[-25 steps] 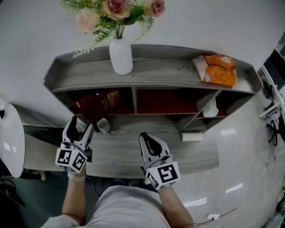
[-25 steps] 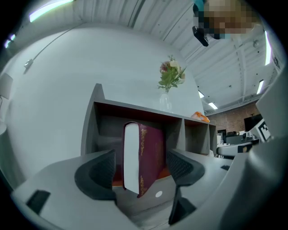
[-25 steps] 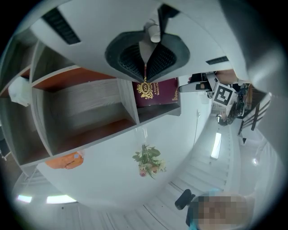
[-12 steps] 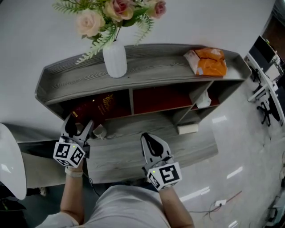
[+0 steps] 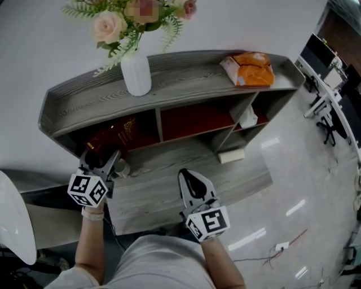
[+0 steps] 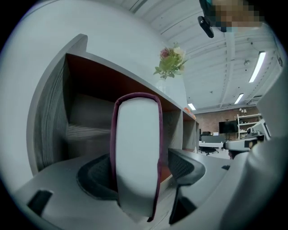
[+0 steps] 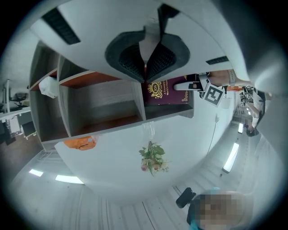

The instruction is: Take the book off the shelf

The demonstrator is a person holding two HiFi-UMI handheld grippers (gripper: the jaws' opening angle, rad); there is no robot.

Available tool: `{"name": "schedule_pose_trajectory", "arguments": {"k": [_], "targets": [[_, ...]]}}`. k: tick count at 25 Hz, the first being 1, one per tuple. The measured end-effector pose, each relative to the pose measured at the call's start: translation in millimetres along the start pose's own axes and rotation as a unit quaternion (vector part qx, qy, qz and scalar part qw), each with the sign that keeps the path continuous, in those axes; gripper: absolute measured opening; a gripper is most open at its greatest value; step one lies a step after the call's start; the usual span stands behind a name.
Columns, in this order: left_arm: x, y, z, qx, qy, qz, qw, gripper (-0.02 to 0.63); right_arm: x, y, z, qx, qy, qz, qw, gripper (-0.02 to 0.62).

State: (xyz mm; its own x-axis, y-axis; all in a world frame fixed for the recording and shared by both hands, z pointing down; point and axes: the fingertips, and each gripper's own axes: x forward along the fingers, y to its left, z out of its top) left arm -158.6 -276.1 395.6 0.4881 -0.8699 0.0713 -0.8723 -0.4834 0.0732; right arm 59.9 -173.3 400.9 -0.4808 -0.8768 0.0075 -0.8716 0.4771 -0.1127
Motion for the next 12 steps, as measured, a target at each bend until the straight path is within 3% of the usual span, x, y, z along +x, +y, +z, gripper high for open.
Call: {"name": "schedule_pose_trajectory", "arguments": {"k": [2,7,12], "targets": [[0,0,-1,0.007,0.004,0.002,1.0,0.279,-3,0,-1,0.001,0.001,-0.004,1.0,0.021],[-4,-3,-2,0.021,0.007,-0.001,0.9998,0.256,-9,1,-1,0.003,-0.001,-0.007,1.0,0.021],[-14,-9,-3,0.009,0.012,-0.007,0.9999,0.25,-10,5,-3,0.0,0.0,-0.003,1.0,0.021]]}}
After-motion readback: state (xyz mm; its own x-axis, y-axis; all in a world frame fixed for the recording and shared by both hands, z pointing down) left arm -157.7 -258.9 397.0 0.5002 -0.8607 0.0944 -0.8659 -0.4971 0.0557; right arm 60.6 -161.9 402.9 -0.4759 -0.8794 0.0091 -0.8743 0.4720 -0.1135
